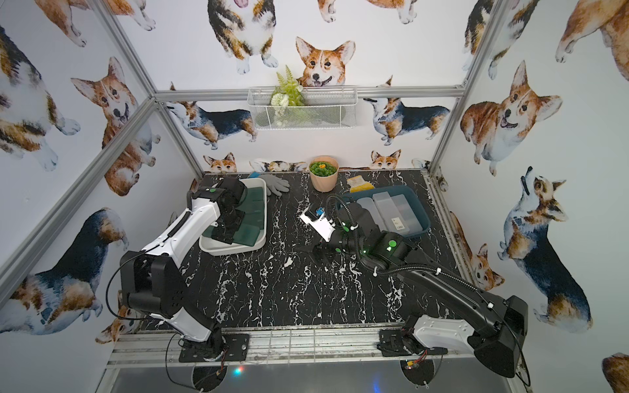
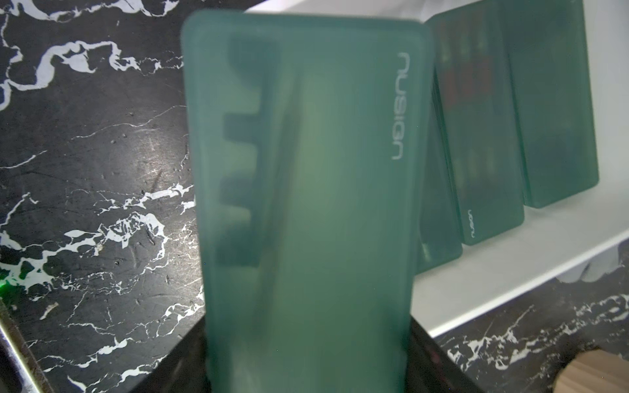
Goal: Place the pencil cases by color into the storage box
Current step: Place the pencil case at the storage box.
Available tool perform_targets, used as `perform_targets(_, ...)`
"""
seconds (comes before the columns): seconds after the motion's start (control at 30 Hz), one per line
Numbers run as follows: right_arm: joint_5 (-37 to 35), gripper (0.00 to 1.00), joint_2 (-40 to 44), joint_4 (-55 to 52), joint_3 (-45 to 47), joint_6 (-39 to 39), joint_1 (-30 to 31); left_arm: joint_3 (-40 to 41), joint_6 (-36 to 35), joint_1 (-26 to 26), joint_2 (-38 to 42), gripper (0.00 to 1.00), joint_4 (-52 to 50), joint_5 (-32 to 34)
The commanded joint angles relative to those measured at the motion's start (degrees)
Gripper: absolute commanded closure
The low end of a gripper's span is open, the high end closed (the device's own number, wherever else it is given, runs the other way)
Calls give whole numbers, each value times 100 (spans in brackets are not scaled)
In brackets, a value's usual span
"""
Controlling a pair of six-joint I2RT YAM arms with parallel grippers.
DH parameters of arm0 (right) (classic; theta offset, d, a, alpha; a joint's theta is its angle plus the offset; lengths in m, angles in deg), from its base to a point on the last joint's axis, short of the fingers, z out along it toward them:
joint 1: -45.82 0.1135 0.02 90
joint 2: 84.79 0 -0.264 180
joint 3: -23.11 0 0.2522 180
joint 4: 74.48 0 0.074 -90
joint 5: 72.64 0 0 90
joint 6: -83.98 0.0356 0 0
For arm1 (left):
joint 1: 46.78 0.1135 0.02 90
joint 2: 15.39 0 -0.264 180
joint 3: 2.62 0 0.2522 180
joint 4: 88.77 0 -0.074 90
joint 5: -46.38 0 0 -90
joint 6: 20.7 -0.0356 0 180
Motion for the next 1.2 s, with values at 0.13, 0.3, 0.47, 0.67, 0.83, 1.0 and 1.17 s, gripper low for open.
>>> perform_targets(0.13,-4,12,23,109,-3,-107,7,20,654,72,-462,33,178,-110)
perform_targets(0.3,27,12,-23,49,-35,-181,7,-131,876,72,-806,33,201,-239)
perform_targets(0.47,-3,12,-10,-11,-30,-248,7,-232,1090,104,-1032,33,183,-300)
perform_targets(0.67,-11,11,-5,-48,-29,-281,7,-299,1290,254,-1164,33,228,-421)
perform_targets(0.83,-38,11,4,-75,-14,-295,-2,-356,1417,343,-1198,33,219,-444)
perform_targets(1.0,-47,11,-20,-84,-31,-327,-2,-313,1523,393,-1284,33,228,-529)
perform_targets(1.17,-62,11,-58,-84,-44,-345,-7,-353,1555,406,-1415,33,240,-525)
